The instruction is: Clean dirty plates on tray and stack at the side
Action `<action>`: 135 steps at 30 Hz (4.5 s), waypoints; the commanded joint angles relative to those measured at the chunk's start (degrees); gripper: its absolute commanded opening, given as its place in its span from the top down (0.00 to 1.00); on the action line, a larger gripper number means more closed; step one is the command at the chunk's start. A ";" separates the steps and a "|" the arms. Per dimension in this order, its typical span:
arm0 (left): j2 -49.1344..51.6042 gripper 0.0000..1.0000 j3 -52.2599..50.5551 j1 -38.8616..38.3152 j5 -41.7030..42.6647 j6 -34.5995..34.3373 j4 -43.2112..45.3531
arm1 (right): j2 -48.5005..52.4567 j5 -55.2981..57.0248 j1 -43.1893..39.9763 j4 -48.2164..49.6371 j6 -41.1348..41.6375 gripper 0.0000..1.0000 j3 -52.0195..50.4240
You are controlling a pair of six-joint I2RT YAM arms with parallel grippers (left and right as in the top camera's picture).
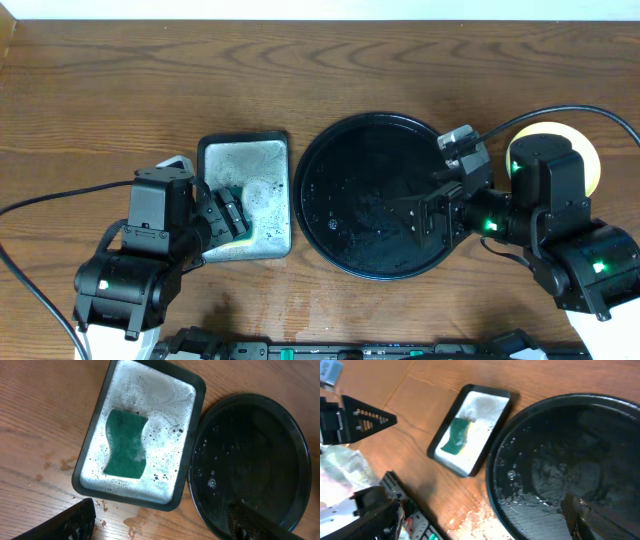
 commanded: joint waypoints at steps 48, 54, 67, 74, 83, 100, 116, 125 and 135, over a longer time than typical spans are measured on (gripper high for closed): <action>-0.04 0.16 1.03 0.31 0.11 0.52 -0.13 | -57.40 26.01 -9.86 49.33 -16.22 0.01 -68.13; -0.04 0.16 1.03 0.31 0.11 0.55 -0.13 | -57.33 26.03 -9.88 49.24 -16.22 0.01 -68.11; -0.04 0.16 1.03 0.31 0.11 0.55 -0.13 | -57.33 26.03 -9.88 49.24 -16.22 0.01 -68.11; -0.83 0.16 0.96 0.20 0.11 0.55 -0.13 | -57.33 26.01 -9.88 49.24 -16.22 0.01 -68.11; -13.22 0.16 -6.62 5.31 -2.89 2.05 11.63 | -57.33 26.03 -9.88 49.24 -16.22 0.01 -68.11; -47.04 0.16 -42.93 12.22 -2.03 9.99 47.67 | -57.33 26.03 -9.88 49.24 -16.22 0.01 -68.11; -50.82 0.16 -61.51 12.04 -1.20 7.58 66.38 | -57.33 26.03 -9.88 49.24 -16.22 0.01 -68.11; -50.80 0.16 -61.51 12.04 -1.18 7.58 63.89 | -57.33 26.03 -9.88 49.24 -16.22 0.01 -68.11; -49.66 0.16 -61.48 12.04 -1.18 7.58 57.29 | -57.31 26.03 -9.88 49.24 -16.22 0.01 -68.11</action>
